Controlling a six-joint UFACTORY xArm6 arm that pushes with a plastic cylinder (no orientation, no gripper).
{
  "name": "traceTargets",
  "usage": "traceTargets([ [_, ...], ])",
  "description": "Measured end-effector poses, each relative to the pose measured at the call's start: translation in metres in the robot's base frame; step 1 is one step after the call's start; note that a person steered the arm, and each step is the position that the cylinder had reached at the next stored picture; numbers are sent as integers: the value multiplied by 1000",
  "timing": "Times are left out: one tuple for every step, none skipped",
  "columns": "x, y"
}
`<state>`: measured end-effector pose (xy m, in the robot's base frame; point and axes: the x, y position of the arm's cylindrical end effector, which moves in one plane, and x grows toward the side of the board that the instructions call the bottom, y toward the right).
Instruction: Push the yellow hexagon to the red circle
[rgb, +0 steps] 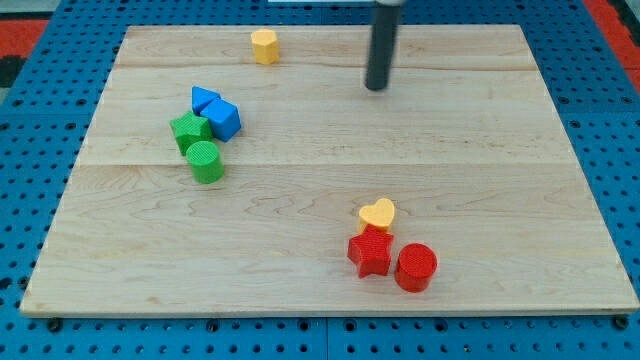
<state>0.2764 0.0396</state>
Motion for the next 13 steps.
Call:
traceTargets([
  [-56,-95],
  [-76,-172],
  [-55,-218],
  [2,-207],
  [1,-276],
  [36,-222],
  [23,-139],
  [39,-14],
  [98,70],
  [134,63],
  [91,57],
  [107,-17],
  [170,41],
])
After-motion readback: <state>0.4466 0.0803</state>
